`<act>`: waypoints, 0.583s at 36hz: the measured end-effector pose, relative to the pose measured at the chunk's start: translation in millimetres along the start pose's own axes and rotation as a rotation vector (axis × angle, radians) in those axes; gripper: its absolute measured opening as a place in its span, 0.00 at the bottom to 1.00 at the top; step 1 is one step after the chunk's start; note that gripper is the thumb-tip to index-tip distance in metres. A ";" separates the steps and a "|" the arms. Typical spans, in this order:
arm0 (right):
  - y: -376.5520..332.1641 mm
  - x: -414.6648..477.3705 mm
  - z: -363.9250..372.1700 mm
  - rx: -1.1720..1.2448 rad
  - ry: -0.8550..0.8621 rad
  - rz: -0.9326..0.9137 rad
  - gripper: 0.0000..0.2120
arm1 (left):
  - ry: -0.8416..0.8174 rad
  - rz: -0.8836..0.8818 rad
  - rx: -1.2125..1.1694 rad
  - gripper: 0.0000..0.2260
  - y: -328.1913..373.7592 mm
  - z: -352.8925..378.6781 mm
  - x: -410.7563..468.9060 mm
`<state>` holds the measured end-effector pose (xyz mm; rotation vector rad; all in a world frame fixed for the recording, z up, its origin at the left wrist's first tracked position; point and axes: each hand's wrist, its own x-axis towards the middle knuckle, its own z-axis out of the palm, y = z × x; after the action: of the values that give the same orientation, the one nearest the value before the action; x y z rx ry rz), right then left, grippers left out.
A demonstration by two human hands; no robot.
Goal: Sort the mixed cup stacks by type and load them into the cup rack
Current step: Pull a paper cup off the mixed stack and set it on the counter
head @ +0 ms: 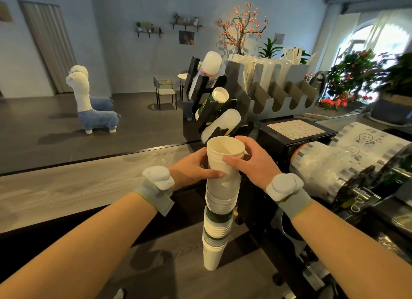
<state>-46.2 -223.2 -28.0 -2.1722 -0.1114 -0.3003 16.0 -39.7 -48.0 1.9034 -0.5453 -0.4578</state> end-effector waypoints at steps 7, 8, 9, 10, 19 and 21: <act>-13.1 5.4 -6.2 0.079 0.012 0.004 0.30 | 0.026 0.086 -0.075 0.27 14.3 -1.9 -7.3; -17.7 6.5 -9.1 0.090 0.015 -0.003 0.29 | 0.028 0.105 -0.085 0.27 18.4 -3.5 -9.0; -22.7 8.2 -12.2 0.109 0.018 -0.010 0.29 | 0.036 0.131 -0.090 0.27 22.9 -5.4 -10.5; -27.7 9.5 -15.4 0.126 0.023 -0.018 0.29 | 0.046 0.161 -0.093 0.28 27.2 -6.7 -11.5; -93.9 15.9 -40.4 0.368 0.061 -0.145 0.28 | 0.175 0.406 -0.105 0.40 75.8 -26.8 -28.5; -111.8 14.8 -39.9 0.394 0.051 -0.188 0.28 | 0.220 0.453 -0.091 0.38 86.9 -34.8 -39.1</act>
<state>-60.0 -191.2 86.4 -1.7642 -0.3196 -0.4039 -11.2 -21.1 47.9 1.6516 -0.7679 0.0206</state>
